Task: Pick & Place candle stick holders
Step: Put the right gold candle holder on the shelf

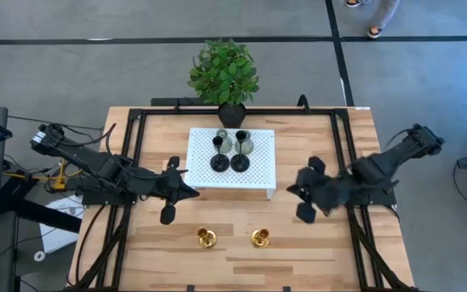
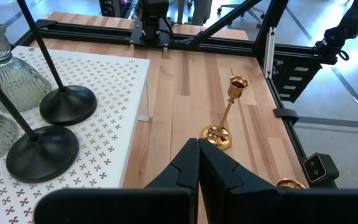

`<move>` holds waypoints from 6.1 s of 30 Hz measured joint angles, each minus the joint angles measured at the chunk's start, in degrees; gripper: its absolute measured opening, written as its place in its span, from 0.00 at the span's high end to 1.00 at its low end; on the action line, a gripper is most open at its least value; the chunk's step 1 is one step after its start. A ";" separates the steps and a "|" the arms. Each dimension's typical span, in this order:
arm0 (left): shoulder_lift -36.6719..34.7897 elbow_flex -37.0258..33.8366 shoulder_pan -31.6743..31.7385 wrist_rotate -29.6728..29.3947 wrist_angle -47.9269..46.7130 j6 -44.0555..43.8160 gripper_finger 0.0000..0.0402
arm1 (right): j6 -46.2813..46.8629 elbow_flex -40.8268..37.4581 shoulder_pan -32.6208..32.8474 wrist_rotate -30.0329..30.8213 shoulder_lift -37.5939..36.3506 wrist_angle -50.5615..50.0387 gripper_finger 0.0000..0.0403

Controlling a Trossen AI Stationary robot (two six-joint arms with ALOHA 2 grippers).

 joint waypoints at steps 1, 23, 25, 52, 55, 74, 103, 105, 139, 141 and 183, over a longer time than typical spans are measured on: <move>0.02 0.02 0.00 0.00 0.00 0.00 0.99 | 1.94 0.00 1.63 0.97 0.10 -0.17 1.00; 0.02 0.00 0.00 0.00 0.19 0.16 0.99 | 18.27 -0.04 10.20 -3.37 18.69 9.11 1.00; 0.02 0.00 0.00 0.01 0.19 0.17 0.99 | 17.32 -0.04 9.73 -4.74 19.17 11.90 1.00; 0.02 0.02 0.00 0.02 0.15 0.17 0.99 | 3.91 -0.02 2.26 -19.42 19.32 24.50 1.00; 0.02 0.00 0.00 0.43 0.17 0.06 0.99 | 3.81 -0.02 2.21 -19.42 19.32 24.52 1.00; 0.02 0.00 0.00 1.09 0.15 0.10 0.99 | 4.29 -0.02 2.16 -24.85 19.32 20.72 1.00; 0.02 0.00 0.00 1.09 0.15 0.17 0.99 | 4.27 -0.08 1.92 -22.27 19.32 15.15 0.98; 0.02 0.00 0.00 1.09 0.17 0.17 0.99 | 4.43 -1.16 1.90 -21.95 19.32 15.74 0.95; 0.02 0.00 0.02 1.09 0.15 0.10 0.99 | 6.36 -19.73 4.46 -11.52 20.39 46.75 0.33; 0.02 0.00 0.02 1.09 0.17 0.07 0.99 | 6.37 -19.61 4.49 -11.56 21.34 49.57 0.33; 0.02 0.01 0.02 1.08 0.30 0.00 0.99 | -11.11 1.25 -8.25 -13.25 15.72 32.65 0.99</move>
